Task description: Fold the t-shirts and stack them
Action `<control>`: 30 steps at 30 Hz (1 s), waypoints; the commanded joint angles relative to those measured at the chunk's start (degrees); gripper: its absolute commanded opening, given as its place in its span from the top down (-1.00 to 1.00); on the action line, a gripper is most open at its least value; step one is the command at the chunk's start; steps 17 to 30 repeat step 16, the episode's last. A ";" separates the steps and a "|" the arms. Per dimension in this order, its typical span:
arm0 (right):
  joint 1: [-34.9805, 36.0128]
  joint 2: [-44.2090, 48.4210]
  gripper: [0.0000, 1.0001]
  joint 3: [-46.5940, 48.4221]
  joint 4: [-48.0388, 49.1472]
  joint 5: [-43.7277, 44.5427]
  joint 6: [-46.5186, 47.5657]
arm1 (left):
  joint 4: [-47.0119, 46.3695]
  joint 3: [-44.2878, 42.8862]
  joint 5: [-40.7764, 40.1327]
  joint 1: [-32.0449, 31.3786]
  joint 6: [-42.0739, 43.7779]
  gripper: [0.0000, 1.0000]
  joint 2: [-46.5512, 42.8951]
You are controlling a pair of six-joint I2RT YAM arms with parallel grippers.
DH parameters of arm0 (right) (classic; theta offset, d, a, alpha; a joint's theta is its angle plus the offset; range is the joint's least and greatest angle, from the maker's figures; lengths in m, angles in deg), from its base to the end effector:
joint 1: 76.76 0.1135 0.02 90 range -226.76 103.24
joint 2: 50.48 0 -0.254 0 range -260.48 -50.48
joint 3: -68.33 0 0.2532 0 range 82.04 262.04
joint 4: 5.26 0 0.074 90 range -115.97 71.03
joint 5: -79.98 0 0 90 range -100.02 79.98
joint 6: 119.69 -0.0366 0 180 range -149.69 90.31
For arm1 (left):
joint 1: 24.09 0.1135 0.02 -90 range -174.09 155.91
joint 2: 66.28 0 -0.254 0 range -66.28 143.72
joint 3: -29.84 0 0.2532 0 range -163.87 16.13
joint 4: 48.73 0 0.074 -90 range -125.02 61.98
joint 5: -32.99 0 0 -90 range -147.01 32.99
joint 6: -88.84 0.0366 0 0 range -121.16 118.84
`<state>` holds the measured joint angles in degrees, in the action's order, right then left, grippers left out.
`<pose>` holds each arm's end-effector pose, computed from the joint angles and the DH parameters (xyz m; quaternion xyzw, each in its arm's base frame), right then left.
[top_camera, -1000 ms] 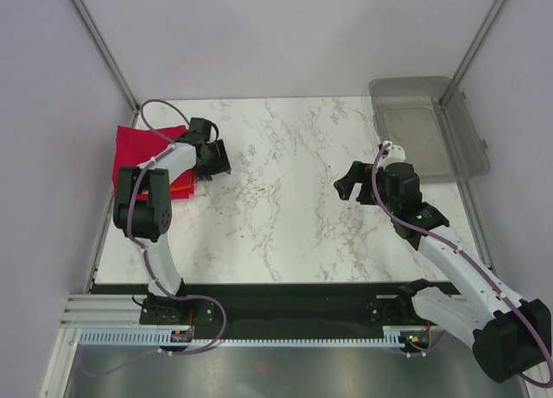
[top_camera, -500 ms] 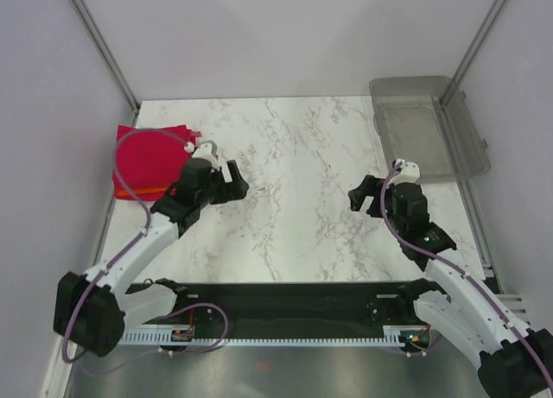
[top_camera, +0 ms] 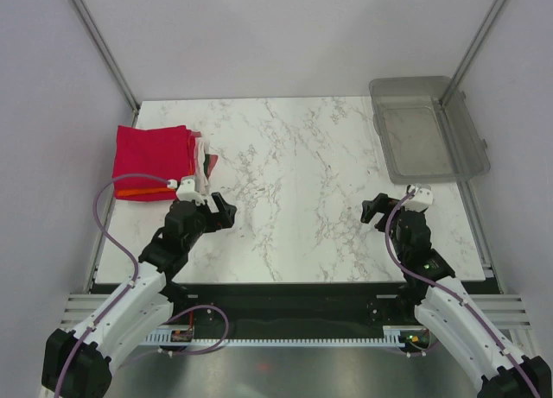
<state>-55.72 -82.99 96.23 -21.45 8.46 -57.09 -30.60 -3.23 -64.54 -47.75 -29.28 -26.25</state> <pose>0.1533 0.0465 0.1911 0.1361 0.8061 0.1094 0.5654 0.1638 -0.0665 0.1994 -0.0680 0.8400 -0.1840 0.5059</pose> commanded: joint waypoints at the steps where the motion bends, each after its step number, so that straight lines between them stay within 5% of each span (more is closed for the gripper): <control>1: -0.03 4.37 -0.96 -1.36 4.59 0.77 -0.55 | -4.16 0.37 -1.61 -0.07 1.14 -0.99 -0.48; 30: -0.03 3.51 -0.96 -0.93 3.27 3.49 -1.96 | -4.25 0.37 -1.08 -0.07 1.14 -0.97 -0.39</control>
